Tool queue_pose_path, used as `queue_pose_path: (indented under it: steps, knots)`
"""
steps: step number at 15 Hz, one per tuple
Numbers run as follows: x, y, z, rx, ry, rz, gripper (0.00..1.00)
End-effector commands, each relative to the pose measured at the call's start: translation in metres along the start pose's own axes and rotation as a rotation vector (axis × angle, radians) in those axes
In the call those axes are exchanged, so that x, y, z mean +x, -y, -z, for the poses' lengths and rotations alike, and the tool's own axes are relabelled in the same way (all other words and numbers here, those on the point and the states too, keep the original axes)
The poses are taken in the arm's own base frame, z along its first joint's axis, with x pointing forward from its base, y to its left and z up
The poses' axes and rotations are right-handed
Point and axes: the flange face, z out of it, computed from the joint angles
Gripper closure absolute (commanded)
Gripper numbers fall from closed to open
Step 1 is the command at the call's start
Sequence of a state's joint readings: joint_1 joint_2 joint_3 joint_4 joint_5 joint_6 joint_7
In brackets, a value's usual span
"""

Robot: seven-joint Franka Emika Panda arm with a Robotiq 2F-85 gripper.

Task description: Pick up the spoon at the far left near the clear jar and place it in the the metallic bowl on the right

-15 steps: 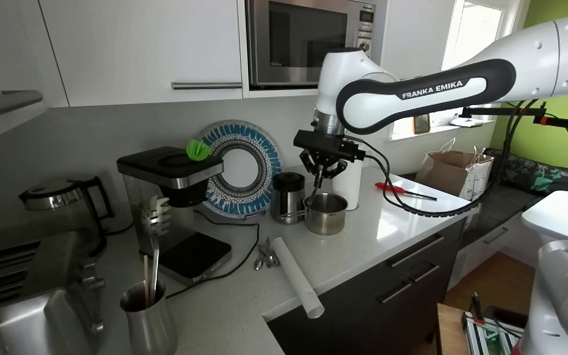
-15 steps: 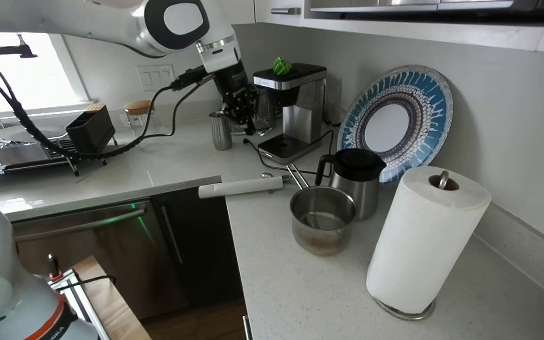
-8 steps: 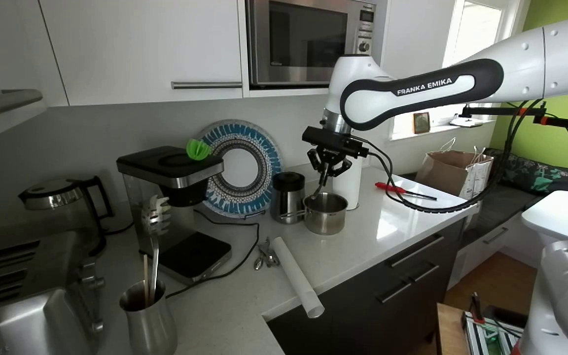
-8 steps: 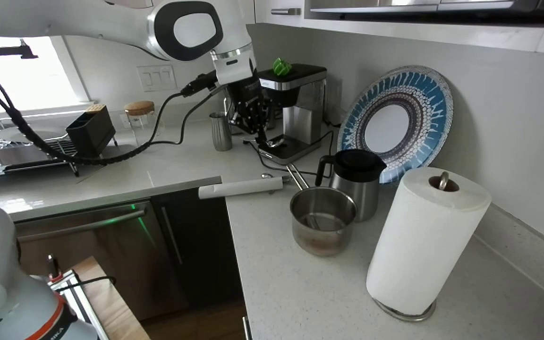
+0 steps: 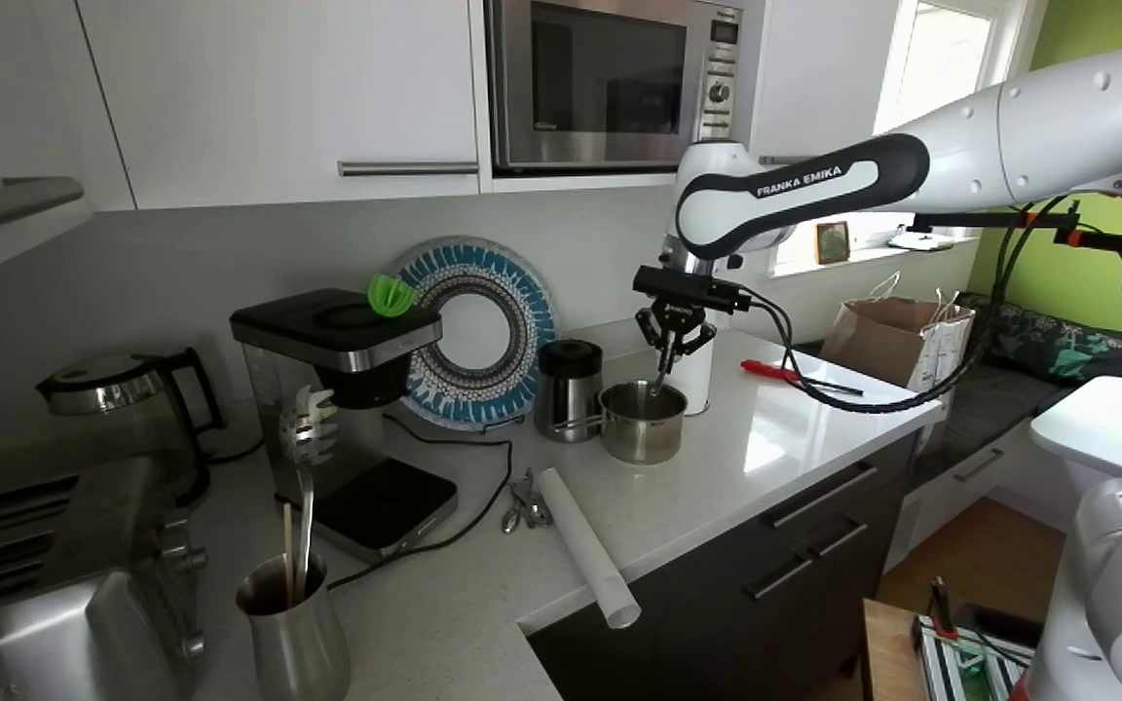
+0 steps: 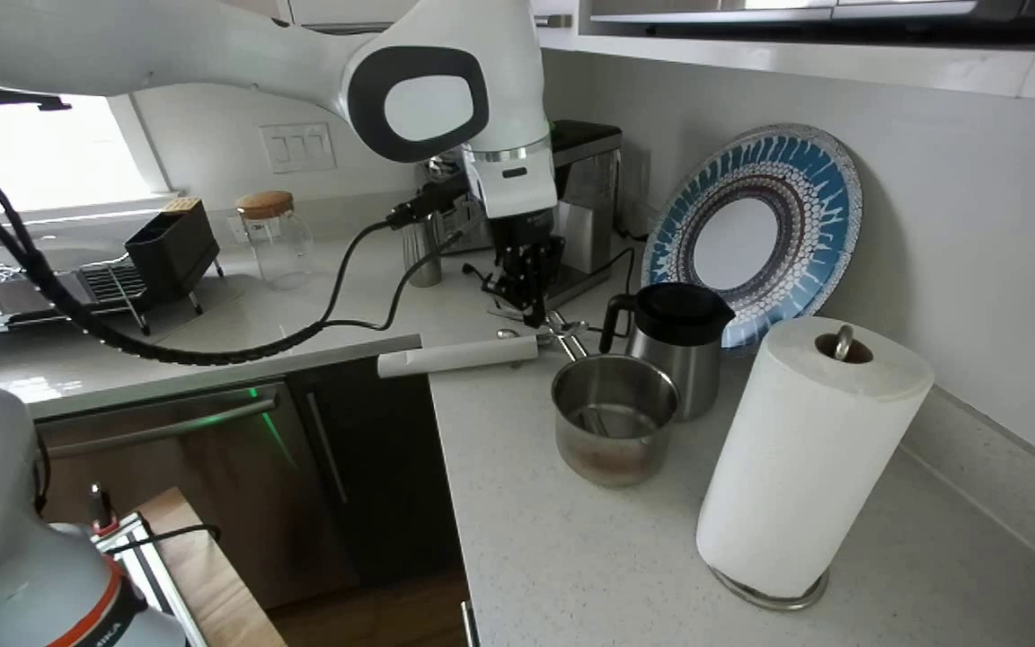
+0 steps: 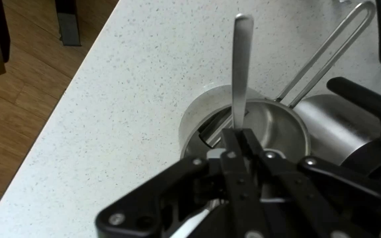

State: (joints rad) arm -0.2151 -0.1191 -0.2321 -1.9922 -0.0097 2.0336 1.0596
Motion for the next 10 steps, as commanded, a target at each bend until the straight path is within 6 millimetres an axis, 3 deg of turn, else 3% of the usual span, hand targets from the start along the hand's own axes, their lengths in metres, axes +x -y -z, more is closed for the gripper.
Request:
queue_pose_path:
  steps: [1,7,10]
  knots:
    - [0.025,0.014,-0.016,-0.026,0.052,0.038,0.98]
    - [0.044,0.049,-0.054,-0.094,0.154,0.092,0.98]
    - [0.061,0.056,-0.070,-0.157,0.174,0.094,0.98]
